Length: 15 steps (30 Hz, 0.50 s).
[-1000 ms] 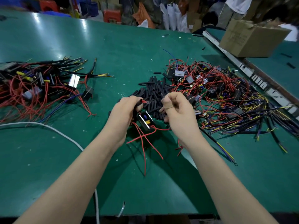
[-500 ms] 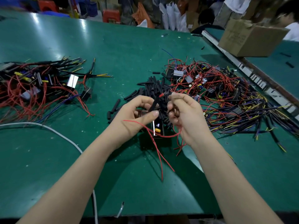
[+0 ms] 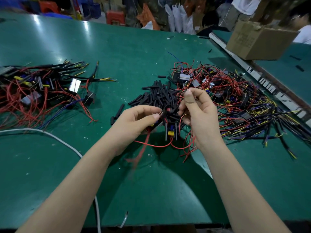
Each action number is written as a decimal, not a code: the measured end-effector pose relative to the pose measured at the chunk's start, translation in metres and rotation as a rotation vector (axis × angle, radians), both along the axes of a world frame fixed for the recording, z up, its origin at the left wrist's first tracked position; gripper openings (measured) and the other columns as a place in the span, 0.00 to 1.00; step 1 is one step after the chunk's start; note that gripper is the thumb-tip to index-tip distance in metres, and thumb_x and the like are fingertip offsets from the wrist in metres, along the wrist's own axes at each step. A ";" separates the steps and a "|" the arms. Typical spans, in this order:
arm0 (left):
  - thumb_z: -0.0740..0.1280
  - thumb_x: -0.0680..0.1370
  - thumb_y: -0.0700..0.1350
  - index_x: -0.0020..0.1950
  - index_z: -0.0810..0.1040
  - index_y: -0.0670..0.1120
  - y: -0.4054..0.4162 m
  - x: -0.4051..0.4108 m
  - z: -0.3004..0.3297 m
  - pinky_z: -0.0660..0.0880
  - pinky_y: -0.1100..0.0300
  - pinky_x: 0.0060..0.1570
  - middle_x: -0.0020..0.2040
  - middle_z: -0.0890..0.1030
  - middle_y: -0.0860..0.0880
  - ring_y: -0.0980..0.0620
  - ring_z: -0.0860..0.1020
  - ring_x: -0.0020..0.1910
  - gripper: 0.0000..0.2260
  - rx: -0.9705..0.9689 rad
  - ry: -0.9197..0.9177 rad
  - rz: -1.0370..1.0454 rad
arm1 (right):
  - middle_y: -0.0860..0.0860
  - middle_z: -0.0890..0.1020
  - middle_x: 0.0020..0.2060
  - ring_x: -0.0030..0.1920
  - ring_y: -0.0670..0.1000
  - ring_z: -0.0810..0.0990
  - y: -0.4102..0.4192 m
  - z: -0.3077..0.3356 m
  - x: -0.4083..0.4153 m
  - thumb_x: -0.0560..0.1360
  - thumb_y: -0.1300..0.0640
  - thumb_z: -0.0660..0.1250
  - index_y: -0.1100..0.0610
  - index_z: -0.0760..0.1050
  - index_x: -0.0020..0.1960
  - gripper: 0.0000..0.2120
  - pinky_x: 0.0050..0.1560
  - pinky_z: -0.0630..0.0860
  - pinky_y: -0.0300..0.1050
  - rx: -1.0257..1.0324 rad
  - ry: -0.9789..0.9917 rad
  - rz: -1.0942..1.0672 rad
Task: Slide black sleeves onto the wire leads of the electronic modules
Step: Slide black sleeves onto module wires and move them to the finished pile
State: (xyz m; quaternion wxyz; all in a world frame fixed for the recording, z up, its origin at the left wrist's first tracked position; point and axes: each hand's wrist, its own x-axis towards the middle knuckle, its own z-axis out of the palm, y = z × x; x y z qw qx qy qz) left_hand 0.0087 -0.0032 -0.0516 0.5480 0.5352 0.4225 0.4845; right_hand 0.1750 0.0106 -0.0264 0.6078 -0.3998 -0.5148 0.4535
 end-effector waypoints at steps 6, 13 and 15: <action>0.65 0.78 0.44 0.40 0.83 0.55 0.000 -0.002 0.004 0.72 0.71 0.34 0.39 0.83 0.57 0.62 0.79 0.38 0.11 -0.002 0.059 0.067 | 0.45 0.76 0.28 0.30 0.45 0.73 0.000 -0.001 0.002 0.80 0.58 0.62 0.52 0.73 0.45 0.06 0.31 0.68 0.32 0.092 -0.144 -0.025; 0.70 0.75 0.48 0.42 0.81 0.49 -0.002 -0.001 0.003 0.68 0.73 0.35 0.34 0.78 0.57 0.63 0.71 0.31 0.04 0.124 0.236 0.070 | 0.42 0.73 0.27 0.29 0.42 0.71 0.001 -0.003 0.002 0.80 0.57 0.63 0.50 0.74 0.45 0.06 0.29 0.67 0.30 0.100 -0.184 -0.027; 0.70 0.74 0.48 0.41 0.81 0.51 -0.002 -0.003 0.005 0.68 0.74 0.36 0.34 0.79 0.60 0.66 0.73 0.31 0.03 0.137 0.266 0.076 | 0.43 0.73 0.28 0.29 0.43 0.71 0.001 -0.002 0.001 0.80 0.58 0.63 0.51 0.74 0.45 0.06 0.29 0.67 0.30 0.098 -0.180 -0.020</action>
